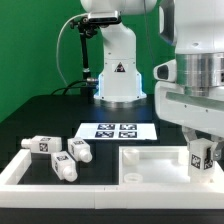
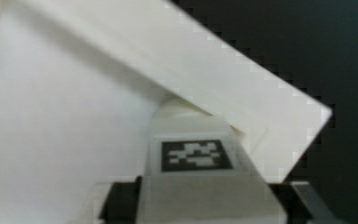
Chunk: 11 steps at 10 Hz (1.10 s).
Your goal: Assemble one leg
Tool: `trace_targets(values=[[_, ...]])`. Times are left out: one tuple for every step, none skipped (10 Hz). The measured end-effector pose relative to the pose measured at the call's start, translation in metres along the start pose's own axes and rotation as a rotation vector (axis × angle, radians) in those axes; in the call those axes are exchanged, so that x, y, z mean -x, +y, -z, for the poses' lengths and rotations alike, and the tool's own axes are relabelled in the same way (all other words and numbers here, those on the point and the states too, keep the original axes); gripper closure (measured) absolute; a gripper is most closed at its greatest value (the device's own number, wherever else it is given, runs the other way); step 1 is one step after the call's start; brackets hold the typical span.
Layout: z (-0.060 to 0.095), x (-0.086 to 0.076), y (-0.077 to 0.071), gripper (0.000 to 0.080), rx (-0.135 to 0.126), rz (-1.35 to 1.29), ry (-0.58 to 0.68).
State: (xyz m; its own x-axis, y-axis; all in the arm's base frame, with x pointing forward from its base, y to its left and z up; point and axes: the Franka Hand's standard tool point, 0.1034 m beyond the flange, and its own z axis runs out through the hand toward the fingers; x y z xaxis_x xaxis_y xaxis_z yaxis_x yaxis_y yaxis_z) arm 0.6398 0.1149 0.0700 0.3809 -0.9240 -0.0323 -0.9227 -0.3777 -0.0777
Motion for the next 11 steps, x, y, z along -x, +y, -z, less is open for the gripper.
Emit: trace_targets(values=[[0.0000,-0.0021,-0.0005,0.0512,-0.015,-0.178,-0.035],[-0.0001,-0.0028,-0.0006,0.0512,-0.026,-0.314,-0.060],[-0.0004,0.0005,-0.0009,0.0512,-0.022,-0.320,-0.053],[-0.0005,0.0009,-0.0010,0.0512,-0.023,-0.402,-0.058],[-0.0005,0.0006,-0.0013,0.0512,-0.024,-0.468,-0.061],[-0.0005,0.0001,-0.0014,0.0512,-0.024,-0.514,-0.061],[-0.0002,-0.0026,-0.0018,0.0512,-0.034,-0.647,-0.080],[0.0000,-0.0038,-0.0015,0.0512,-0.043,-0.774,-0.097],[0.0001,-0.0055,-0.0008,0.0512,-0.056,-0.871,-0.097],[0.0004,-0.0052,-0.0010,0.0511,-0.067,-0.894,-0.090],[0.0008,-0.0050,-0.0009,0.0511,-0.073,-0.893,-0.079]])
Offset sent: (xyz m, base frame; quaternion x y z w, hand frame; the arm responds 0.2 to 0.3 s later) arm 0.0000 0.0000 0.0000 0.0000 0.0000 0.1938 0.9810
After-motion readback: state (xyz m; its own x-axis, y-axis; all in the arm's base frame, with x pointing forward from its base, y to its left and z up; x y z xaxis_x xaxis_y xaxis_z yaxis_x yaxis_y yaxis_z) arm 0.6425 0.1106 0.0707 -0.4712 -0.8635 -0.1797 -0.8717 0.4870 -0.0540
